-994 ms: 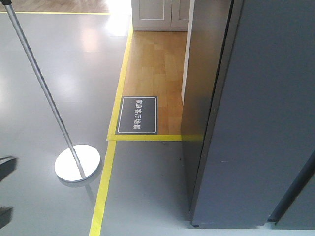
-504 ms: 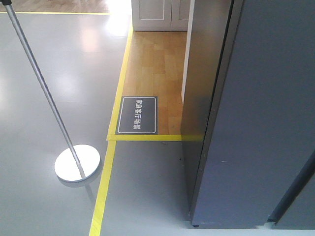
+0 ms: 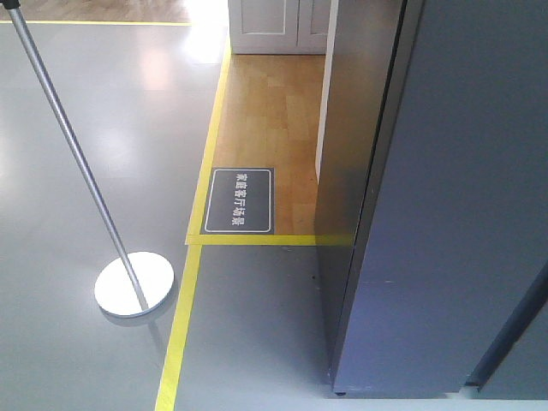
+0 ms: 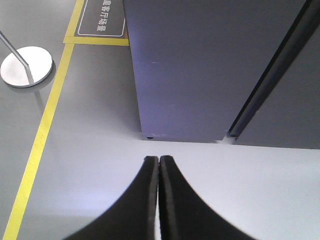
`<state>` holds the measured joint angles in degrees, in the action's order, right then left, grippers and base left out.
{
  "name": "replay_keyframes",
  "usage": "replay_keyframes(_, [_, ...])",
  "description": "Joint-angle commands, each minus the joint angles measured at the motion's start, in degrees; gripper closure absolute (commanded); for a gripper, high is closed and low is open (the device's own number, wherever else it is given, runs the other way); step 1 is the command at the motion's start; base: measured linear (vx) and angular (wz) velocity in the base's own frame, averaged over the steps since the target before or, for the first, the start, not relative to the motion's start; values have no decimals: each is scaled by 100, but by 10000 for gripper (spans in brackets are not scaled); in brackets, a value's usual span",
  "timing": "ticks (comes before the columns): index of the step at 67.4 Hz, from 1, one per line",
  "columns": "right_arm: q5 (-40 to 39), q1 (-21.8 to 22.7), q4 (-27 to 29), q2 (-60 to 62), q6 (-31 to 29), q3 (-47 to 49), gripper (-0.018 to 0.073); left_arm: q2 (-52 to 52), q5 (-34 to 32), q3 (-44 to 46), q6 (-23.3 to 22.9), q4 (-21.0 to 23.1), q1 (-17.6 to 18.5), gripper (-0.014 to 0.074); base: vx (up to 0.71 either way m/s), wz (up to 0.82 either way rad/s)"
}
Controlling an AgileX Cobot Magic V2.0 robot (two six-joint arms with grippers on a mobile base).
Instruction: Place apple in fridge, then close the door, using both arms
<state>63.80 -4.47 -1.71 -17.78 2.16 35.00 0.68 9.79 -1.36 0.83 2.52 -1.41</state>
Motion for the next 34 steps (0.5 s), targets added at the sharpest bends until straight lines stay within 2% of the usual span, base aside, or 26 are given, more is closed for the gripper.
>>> replay_keyframes(1, [-301, -17, -34, -67, -15, 132, 562, 97, -521, -75, -39, 64, -87, 603, 0, 0])
replay_keyframes(19, [-301, -17, -34, -67, -15, 132, 562, 97, -929, -75, -39, 64, -99, 603, 0, 0])
replay_keyframes(34, [-294, -17, -34, -67, -15, 132, 562, 91, -949, -69, -39, 64, -99, 603, 0, 0])
